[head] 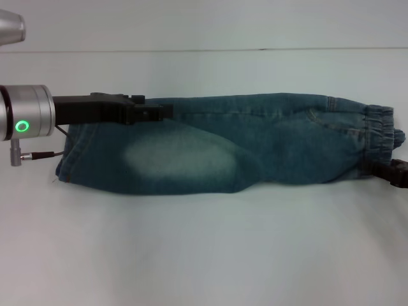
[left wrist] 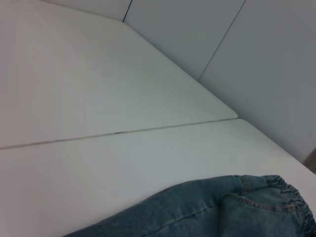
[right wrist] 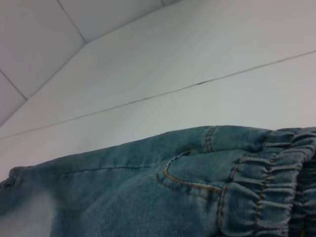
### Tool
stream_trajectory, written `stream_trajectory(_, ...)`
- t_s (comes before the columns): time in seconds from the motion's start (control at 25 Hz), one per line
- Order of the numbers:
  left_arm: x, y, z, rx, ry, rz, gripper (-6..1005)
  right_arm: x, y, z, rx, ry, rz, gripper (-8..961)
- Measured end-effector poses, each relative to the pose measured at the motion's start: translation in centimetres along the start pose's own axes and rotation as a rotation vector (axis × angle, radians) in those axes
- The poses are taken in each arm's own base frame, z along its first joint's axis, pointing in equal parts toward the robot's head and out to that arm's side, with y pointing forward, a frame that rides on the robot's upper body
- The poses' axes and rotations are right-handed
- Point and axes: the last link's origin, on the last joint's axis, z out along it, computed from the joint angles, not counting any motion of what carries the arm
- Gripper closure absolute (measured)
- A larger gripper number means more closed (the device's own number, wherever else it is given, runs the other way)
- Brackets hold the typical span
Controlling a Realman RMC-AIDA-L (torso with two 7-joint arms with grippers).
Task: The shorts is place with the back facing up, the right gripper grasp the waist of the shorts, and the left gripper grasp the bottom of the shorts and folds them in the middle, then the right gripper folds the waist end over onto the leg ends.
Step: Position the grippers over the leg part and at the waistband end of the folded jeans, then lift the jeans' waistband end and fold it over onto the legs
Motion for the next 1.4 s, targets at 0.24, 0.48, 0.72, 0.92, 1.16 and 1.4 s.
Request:
stream_trajectory(0.24,0.0,0.0,0.0,0.001,0.0,-0.002,148,0.0,-0.3,-0.2,0.01,-0.002,0.008,500)
stream_trajectory(0.48,0.0,0.0,0.0,0.001,0.001,0.001,149,0.0,-0.6,-0.3,0.028,-0.004,0.015,694)
stream_trajectory(0.72,0.0,0.0,0.0,0.001,0.001,0.001,149,-0.1,-0.8,-0.3,0.04,-0.008,0.024,839)
stream_trajectory(0.92,-0.4,0.3,0.4,-0.013,-0.007,-0.008,148,-0.2,-0.6,-0.2,0.038,-0.016,0.025,896)
stream_trajectory(1.16,-0.8,0.8,1.4,-0.036,-0.025,-0.01,149,-0.4,-0.6,-0.3,0.033,-0.036,0.032,896)
stream_trajectory(1.4,-0.9,1.4,2.7,-0.052,-0.033,-0.007,149,-0.5,-0.5,-0.5,0.031,-0.044,0.033,896)
